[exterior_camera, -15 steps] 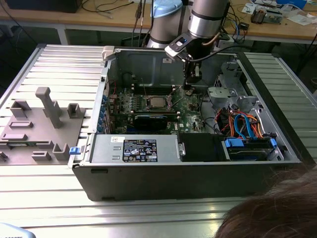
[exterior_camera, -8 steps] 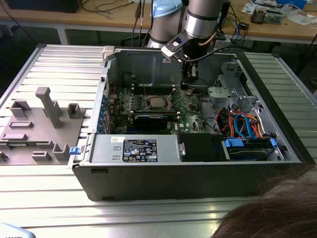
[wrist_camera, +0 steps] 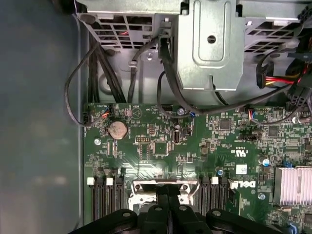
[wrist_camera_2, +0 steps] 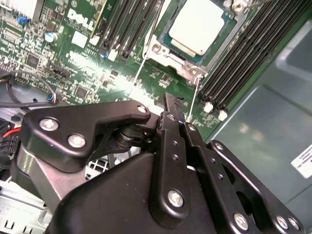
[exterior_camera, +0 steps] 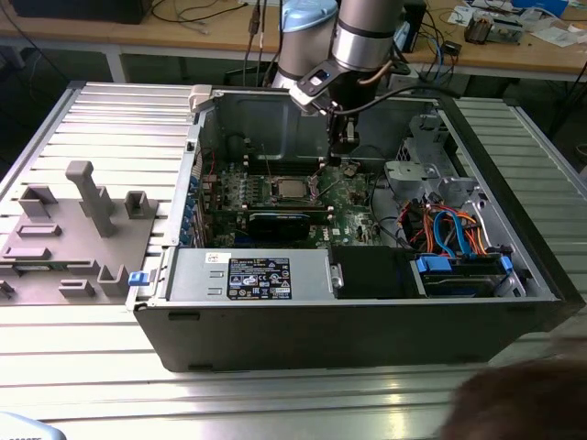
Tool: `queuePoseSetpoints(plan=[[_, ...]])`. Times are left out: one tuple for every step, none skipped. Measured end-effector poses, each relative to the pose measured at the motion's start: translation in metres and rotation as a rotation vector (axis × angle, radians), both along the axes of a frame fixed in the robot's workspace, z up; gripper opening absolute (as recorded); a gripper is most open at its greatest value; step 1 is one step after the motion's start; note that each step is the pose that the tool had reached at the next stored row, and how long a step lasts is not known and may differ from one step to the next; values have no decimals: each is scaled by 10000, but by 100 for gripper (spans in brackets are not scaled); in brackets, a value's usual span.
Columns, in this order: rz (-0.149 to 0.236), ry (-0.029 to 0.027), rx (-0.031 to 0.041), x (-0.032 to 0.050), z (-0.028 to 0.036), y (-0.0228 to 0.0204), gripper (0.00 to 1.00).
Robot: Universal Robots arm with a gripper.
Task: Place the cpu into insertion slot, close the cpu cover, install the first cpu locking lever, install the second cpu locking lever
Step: 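Close the cpu cover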
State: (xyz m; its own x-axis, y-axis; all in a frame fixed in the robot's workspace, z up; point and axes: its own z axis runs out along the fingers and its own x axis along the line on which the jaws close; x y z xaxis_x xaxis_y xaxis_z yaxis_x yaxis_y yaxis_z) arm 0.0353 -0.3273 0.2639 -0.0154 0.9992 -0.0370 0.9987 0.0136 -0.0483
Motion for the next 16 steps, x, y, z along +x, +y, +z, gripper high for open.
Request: queuePoseSetpoints(plan=[[2,0,6,-26,0,0,11],[2,1,9,-46,0,0,11],[0,0,12,-65,-1,0,11],[1,-1,16,-78,-1,0,11],[0,0,19,-90,-2,0,11],[0,0,20,-101,-2,0,11],[2,-1,20,-104,-1,0,11],[3,0,20,-99,-1,0,11],[2,-1,22,-86,-2,1,11],[-1,2,22,-53,-2,1,11],[0,7,20,-16,-2,1,11],[1,19,21,31,-2,1,11],[0,32,22,73,-2,1,11],[0,54,21,131,-2,2,11],[1,74,21,171,-3,2,11],[0,110,21,228,-6,3,11]])
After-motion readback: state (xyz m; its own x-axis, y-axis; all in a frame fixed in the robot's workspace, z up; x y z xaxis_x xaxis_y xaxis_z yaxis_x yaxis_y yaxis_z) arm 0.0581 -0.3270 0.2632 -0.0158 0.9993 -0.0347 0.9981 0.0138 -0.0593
